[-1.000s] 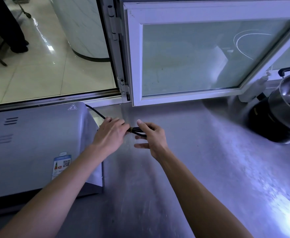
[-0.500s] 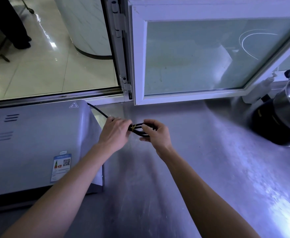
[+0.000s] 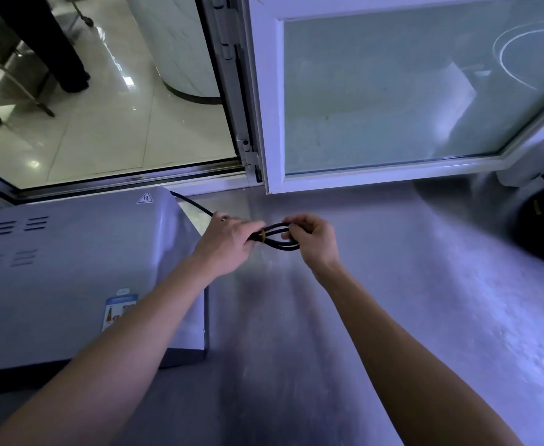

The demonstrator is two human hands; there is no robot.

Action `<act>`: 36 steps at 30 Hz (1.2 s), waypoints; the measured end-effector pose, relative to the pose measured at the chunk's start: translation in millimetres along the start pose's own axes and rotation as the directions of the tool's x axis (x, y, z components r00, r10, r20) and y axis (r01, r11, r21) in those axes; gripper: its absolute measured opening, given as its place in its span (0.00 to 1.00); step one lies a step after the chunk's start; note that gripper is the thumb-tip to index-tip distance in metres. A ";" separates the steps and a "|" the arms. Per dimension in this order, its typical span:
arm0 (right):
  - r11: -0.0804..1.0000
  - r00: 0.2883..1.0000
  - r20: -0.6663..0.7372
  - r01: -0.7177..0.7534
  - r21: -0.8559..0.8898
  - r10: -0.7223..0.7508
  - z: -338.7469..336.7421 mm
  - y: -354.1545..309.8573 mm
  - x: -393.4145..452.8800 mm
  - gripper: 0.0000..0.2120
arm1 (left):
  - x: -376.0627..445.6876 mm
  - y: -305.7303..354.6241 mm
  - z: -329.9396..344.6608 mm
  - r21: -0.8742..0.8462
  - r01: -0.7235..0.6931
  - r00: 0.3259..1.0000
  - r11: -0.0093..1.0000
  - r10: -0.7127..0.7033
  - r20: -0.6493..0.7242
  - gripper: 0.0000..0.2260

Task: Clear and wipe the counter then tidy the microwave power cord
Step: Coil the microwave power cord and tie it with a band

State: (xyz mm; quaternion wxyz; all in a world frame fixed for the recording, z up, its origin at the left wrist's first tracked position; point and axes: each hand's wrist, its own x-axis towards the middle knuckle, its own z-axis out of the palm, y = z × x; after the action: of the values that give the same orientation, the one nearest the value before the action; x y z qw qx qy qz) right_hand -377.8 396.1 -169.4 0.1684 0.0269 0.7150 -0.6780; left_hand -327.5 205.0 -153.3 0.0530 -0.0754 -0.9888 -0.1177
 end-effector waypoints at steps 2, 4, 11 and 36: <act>0.999 1.000 0.005 0.014 -0.029 -0.014 0.6 6.5 6.9 0.10 | 6.0 -4.3 5.5 0.005 0.029 0.999 1.000 -0.029 0.016 0.12; 0.996 1.000 0.009 0.029 -0.084 -0.028 1.1 13.6 14.6 0.10 | 12.3 -7.8 11.9 0.023 0.069 0.997 0.997 -0.070 0.046 0.12; 0.951 0.995 0.089 0.071 -0.302 -0.045 6.2 32.2 42.8 0.12 | 30.0 -21.2 34.2 0.117 0.210 0.960 0.971 -0.227 0.162 0.13; 0.862 0.980 0.178 0.008 -0.506 0.095 10.3 51.6 76.8 0.13 | 29.8 -42.0 73.6 0.429 0.216 0.915 0.877 -0.336 0.225 0.15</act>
State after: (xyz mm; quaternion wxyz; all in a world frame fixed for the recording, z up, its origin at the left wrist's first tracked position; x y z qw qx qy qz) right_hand -434.2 375.5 -240.5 0.2545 -0.0691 0.8463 -0.4628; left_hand -370.0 186.5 -230.3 -0.0972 0.0636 -0.9891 0.0906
